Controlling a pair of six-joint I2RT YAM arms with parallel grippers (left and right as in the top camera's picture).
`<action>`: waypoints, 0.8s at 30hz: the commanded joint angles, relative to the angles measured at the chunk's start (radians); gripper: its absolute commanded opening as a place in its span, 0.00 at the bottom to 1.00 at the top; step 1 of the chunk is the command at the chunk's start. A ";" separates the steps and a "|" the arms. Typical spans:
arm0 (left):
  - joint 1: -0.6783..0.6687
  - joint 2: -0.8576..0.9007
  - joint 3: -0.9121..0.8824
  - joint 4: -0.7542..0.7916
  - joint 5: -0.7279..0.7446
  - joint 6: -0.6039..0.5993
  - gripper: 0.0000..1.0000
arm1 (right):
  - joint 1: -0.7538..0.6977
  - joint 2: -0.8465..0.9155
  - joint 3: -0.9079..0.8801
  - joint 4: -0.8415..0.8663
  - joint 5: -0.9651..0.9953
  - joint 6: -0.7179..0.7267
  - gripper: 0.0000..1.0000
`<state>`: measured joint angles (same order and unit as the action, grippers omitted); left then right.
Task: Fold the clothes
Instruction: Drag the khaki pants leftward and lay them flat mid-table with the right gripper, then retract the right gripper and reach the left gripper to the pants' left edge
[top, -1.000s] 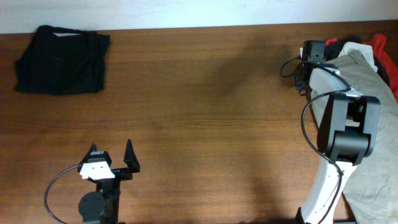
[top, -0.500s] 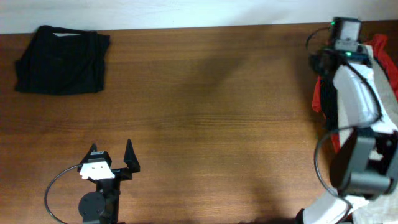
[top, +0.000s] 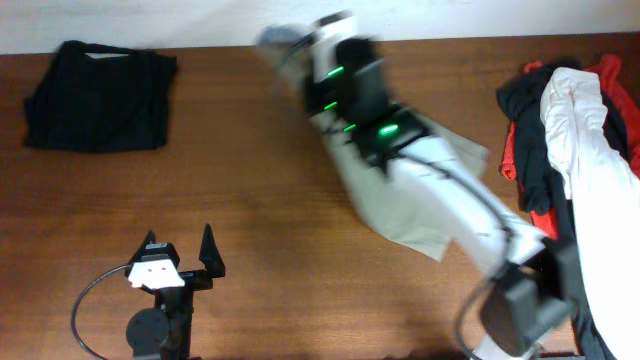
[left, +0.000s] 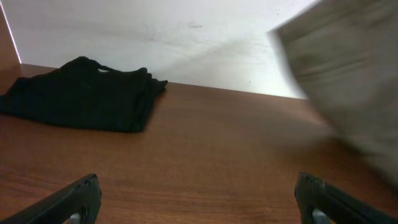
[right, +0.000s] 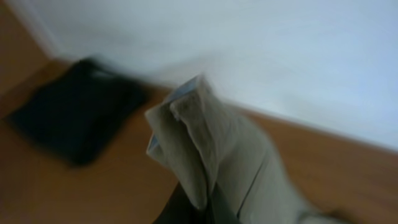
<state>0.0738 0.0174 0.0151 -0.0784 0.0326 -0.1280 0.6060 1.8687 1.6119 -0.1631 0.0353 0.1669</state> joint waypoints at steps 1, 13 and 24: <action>-0.003 -0.005 -0.006 -0.002 0.000 0.002 0.99 | 0.148 0.077 0.015 0.037 -0.058 0.078 0.06; -0.003 -0.005 -0.006 -0.002 0.000 0.002 0.99 | -0.032 0.032 0.016 -0.080 -0.039 0.074 1.00; -0.003 -0.005 -0.006 -0.002 0.000 0.002 0.99 | -0.670 0.036 0.015 -0.401 -0.058 0.076 0.99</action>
<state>0.0738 0.0166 0.0151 -0.0784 0.0326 -0.1280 0.0185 1.9308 1.6196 -0.5476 -0.0090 0.2359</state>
